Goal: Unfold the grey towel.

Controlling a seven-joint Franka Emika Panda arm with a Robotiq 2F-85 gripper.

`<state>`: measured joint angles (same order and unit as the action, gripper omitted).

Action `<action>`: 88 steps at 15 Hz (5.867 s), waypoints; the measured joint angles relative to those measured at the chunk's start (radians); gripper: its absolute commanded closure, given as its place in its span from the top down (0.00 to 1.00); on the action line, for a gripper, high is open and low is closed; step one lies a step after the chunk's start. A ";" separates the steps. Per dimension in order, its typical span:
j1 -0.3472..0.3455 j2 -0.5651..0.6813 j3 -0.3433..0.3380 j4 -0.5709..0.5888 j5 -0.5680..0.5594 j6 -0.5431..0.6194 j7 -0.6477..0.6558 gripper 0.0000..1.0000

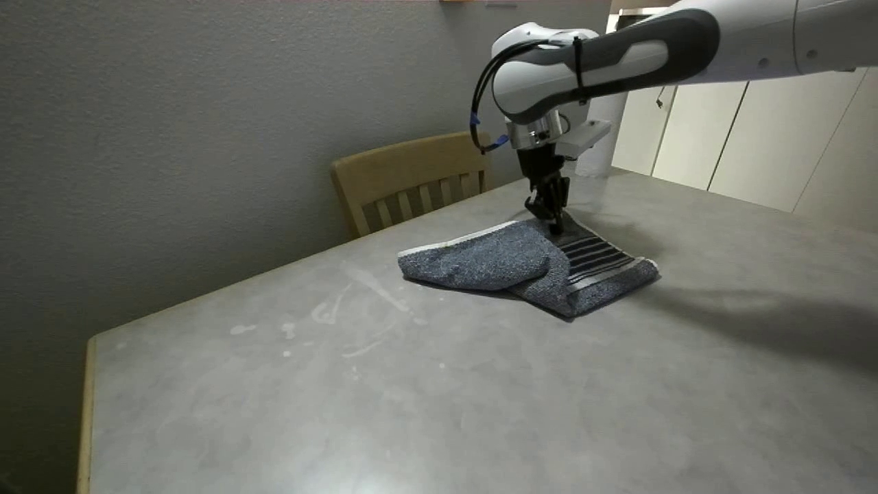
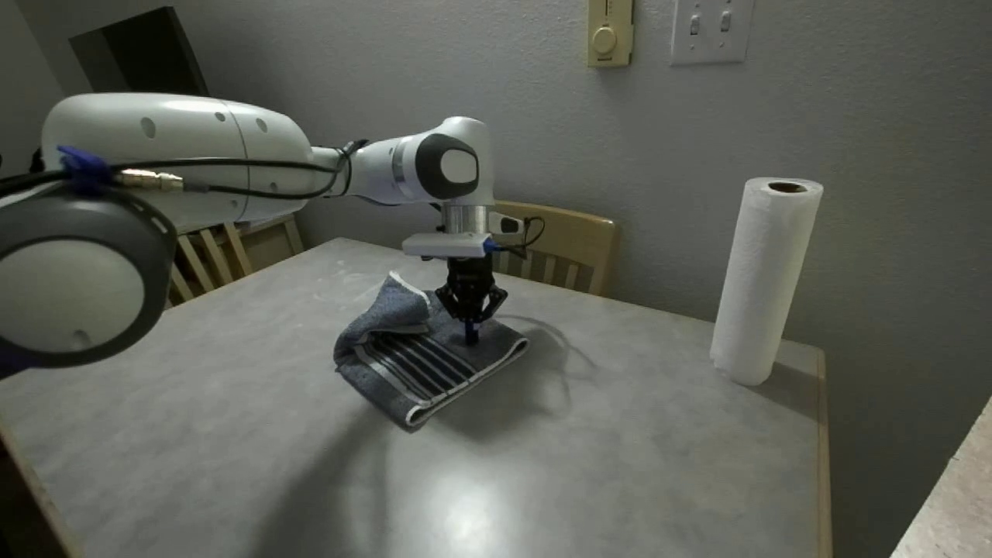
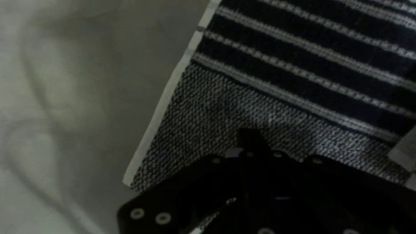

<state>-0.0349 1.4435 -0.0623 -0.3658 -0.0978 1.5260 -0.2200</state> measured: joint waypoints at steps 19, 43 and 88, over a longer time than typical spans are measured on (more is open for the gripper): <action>-0.050 -0.012 0.241 -0.007 0.312 -0.015 0.018 0.00; -0.075 0.011 0.399 -0.002 0.467 -0.272 -0.164 0.00; -0.068 0.028 0.276 0.000 0.351 -0.188 -0.173 0.00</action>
<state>-0.1029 1.4716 0.2135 -0.3658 0.2533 1.3379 -0.3930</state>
